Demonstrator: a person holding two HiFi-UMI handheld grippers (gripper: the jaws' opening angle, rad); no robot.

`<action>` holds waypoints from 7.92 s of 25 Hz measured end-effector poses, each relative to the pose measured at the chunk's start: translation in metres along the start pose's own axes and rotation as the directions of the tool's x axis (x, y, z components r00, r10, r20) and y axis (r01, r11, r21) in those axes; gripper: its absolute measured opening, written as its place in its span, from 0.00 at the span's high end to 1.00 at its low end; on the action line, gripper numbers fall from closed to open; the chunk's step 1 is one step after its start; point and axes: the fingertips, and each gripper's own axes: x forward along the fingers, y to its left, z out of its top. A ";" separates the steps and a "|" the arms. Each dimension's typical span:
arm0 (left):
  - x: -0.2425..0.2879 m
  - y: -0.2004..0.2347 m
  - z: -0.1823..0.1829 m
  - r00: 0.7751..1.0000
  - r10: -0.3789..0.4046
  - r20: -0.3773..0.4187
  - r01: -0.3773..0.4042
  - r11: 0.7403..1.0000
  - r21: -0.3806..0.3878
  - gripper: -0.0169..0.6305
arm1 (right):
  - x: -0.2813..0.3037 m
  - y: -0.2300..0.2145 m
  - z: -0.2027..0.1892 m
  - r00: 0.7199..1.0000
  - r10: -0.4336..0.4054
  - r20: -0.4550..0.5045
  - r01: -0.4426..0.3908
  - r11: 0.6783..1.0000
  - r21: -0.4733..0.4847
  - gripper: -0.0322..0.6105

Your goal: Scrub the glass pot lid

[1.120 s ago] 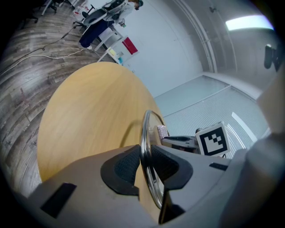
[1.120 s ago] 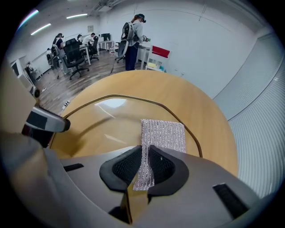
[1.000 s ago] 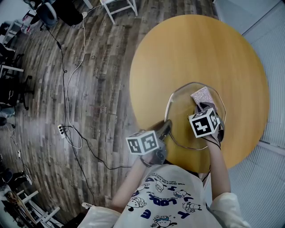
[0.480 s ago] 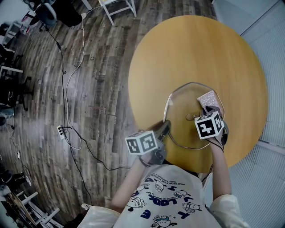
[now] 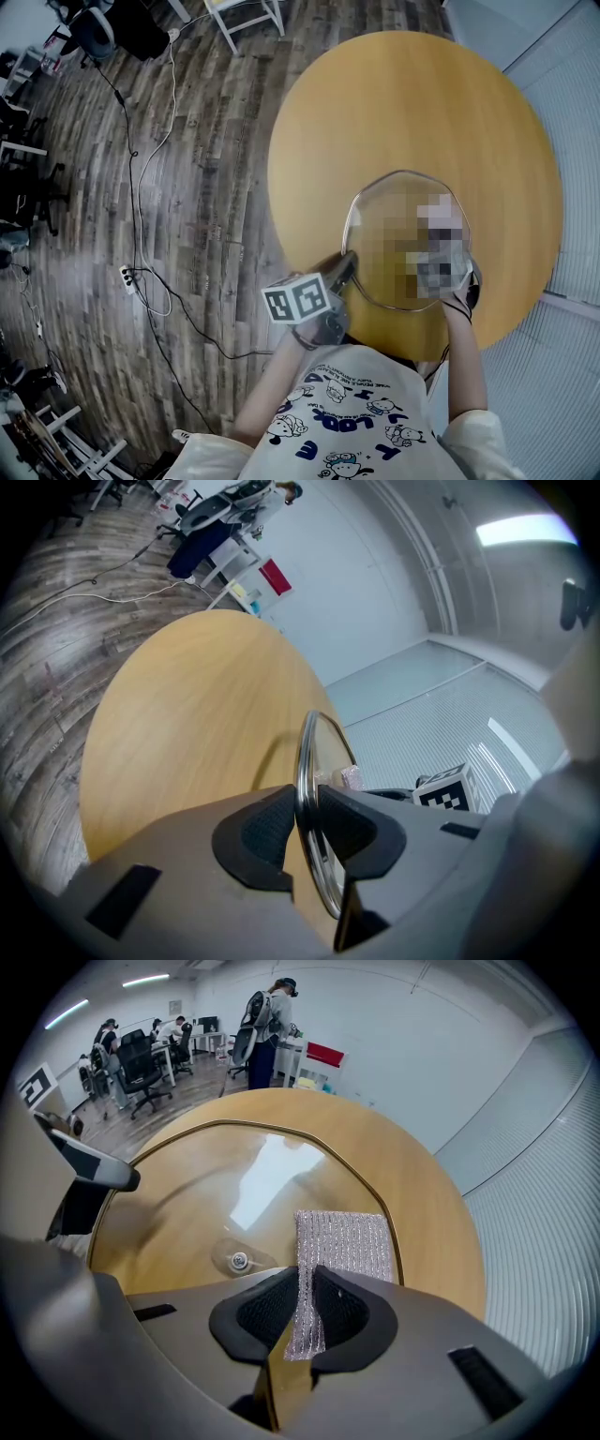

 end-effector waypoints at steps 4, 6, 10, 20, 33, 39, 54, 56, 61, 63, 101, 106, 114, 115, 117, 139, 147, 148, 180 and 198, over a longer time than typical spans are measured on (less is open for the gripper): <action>0.001 0.000 0.000 1.000 0.002 -0.001 -0.002 1.000 0.001 0.84 | -0.001 0.002 -0.003 1.000 0.004 -0.004 -0.004 1.000 0.003 0.85; 0.001 -0.001 0.001 1.000 0.004 -0.001 -0.004 1.000 0.001 0.84 | -0.004 0.002 -0.004 1.000 0.004 -0.005 -0.004 1.000 0.004 0.85; -0.001 -0.002 -0.001 1.000 0.004 -0.001 -0.004 1.000 0.003 0.84 | -0.007 0.005 -0.009 1.000 0.010 -0.008 -0.010 1.000 0.017 0.85; -0.002 0.000 -0.005 1.000 0.005 0.007 -0.005 1.000 -0.007 0.84 | -0.011 0.025 -0.017 0.999 0.049 0.011 -0.049 0.999 0.002 0.85; -0.003 0.001 -0.006 1.000 0.007 0.007 -0.007 1.000 -0.010 0.84 | -0.021 0.049 -0.035 0.997 0.080 -0.022 -0.080 0.997 0.013 0.85; -0.002 0.002 -0.005 1.000 0.005 0.010 -0.005 1.000 -0.009 0.84 | -0.027 0.062 -0.043 0.993 0.112 -0.028 -0.111 0.993 0.030 0.85; -0.004 0.001 -0.009 1.000 0.001 0.004 -0.001 1.000 0.003 0.85 | -0.041 0.111 -0.043 0.972 0.234 -0.002 -0.233 0.970 0.072 0.85; -0.004 0.000 -0.009 1.000 0.001 0.003 -0.001 1.000 0.003 0.85 | -0.043 0.115 -0.041 0.969 0.249 0.003 -0.248 0.965 0.079 0.85; -0.004 0.001 -0.012 1.000 0.000 0.003 0.000 1.000 0.006 0.85 | -0.044 0.128 -0.035 0.956 0.292 0.028 -0.293 0.950 0.108 0.85; -0.004 0.001 -0.011 1.000 -0.001 0.004 0.000 1.000 0.005 0.85 | -0.045 0.132 -0.030 0.953 0.301 0.035 -0.303 0.947 0.105 0.85; 0.000 -0.001 -0.001 1.000 -0.023 0.002 0.023 0.999 -0.042 0.85 | -0.039 0.142 0.052 0.923 0.364 0.125 -0.373 0.926 0.053 0.85; 0.001 0.000 0.000 1.000 -0.024 0.001 0.024 0.999 -0.041 0.85 | -0.032 0.136 0.061 0.931 0.342 0.129 -0.349 0.936 0.042 0.85; 0.000 0.001 0.000 1.000 -0.024 -0.001 0.024 0.999 -0.043 0.85 | -0.023 0.122 0.073 0.942 0.295 0.157 -0.308 0.949 0.065 0.85; 0.001 0.001 0.000 1.000 -0.024 0.000 0.024 0.999 -0.043 0.85 | -0.023 0.121 0.075 0.943 0.291 0.163 -0.305 0.950 0.068 0.85; 0.002 0.001 0.001 1.000 -0.026 0.000 0.026 0.999 -0.043 0.85 | -0.022 0.118 0.076 0.944 0.282 0.174 -0.298 0.952 0.074 0.85; -0.025 0.015 0.024 0.995 0.012 0.101 -0.011 1.000 -0.011 0.79 | -0.067 0.114 0.082 0.876 0.284 0.389 -0.357 0.925 0.128 0.85; -0.056 -0.004 0.065 0.966 0.108 0.235 -0.171 0.949 0.266 0.81 | -0.098 0.099 0.090 0.801 0.224 0.555 -0.383 0.905 0.186 0.85; -0.059 -0.013 0.068 0.963 0.106 0.248 -0.183 0.933 0.311 0.84 | -0.103 0.098 0.091 0.792 0.219 0.570 -0.384 0.904 0.187 0.85; -0.082 -0.187 0.118 0.810 -0.132 0.571 -0.409 0.570 0.713 0.90 | -0.220 0.027 0.110 0.482 -0.165 0.861 -0.308 0.888 0.343 0.85; -0.079 -0.194 0.111 0.810 -0.143 0.569 -0.408 0.559 0.722 0.90 | -0.220 0.026 0.107 0.478 -0.170 0.862 -0.293 0.894 0.339 0.85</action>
